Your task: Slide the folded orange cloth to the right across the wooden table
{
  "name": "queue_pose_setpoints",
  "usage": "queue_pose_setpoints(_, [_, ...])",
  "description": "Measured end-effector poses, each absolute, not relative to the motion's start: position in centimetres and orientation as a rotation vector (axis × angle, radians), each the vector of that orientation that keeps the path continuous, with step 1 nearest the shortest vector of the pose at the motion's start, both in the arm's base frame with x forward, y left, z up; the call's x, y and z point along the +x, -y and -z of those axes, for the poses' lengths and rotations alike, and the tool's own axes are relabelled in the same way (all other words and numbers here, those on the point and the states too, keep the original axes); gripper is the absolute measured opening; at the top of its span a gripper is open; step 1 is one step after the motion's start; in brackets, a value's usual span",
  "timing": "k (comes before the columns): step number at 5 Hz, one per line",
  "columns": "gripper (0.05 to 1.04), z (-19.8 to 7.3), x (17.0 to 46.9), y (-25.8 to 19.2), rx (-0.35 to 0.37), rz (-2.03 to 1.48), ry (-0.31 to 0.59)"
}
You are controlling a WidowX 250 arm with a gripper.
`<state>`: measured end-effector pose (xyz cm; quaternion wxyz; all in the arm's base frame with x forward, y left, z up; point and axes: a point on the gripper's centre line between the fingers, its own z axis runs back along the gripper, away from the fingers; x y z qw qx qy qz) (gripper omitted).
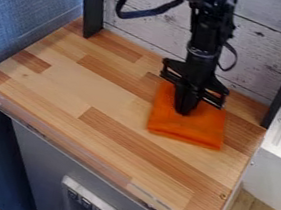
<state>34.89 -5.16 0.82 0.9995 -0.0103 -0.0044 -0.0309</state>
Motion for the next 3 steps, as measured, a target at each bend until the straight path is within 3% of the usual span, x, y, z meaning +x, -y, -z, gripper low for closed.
queue_pose_setpoints(3, [0.096, -1.0, 33.9, 8.8, -0.012, -0.002, -0.019])
